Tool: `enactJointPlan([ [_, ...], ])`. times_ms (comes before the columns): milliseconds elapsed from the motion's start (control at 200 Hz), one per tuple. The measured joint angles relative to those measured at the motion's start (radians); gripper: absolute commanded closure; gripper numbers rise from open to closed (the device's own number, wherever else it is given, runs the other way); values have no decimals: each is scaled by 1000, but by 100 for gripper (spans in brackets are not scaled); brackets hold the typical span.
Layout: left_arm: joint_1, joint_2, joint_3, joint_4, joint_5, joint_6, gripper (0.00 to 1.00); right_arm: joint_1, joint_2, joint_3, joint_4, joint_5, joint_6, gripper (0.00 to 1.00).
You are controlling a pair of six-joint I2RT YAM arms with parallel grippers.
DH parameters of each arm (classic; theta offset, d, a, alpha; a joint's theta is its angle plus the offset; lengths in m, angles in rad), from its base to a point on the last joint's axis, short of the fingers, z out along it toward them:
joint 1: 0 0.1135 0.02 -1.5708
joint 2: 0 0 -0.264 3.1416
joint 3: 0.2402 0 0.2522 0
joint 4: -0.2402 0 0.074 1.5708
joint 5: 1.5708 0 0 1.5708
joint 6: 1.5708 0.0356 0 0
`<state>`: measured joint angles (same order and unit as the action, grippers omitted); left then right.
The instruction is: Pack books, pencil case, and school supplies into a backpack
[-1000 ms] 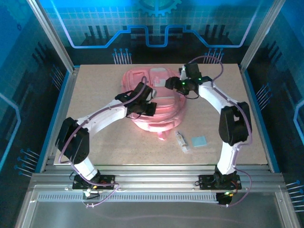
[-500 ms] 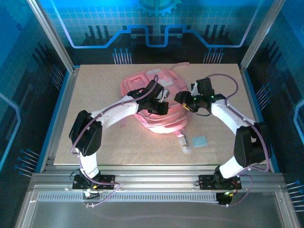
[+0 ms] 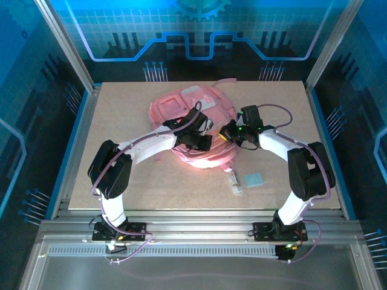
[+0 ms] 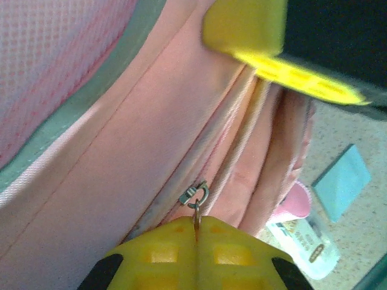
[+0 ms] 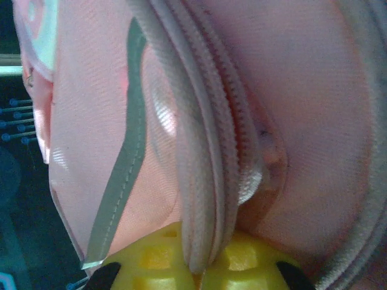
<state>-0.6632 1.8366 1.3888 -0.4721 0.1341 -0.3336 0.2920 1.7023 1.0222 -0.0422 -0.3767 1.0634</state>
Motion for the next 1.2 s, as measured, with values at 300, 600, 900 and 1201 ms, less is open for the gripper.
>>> enactJointPlan([
  [300,61,-143,-149,-14,-40,-8,100,-6,-1,-22,48,-8,-10,100],
  [600,190,-220,-214,-55,-205,-3,100,-7,0,1,29,-27,-76,100],
  [900,223,-215,-208,84,-352,87,67,3,58,153,-48,-54,-203,100],
  [1201,271,-201,-136,89,-430,129,26,-10,-3,194,-205,-14,-354,20],
])
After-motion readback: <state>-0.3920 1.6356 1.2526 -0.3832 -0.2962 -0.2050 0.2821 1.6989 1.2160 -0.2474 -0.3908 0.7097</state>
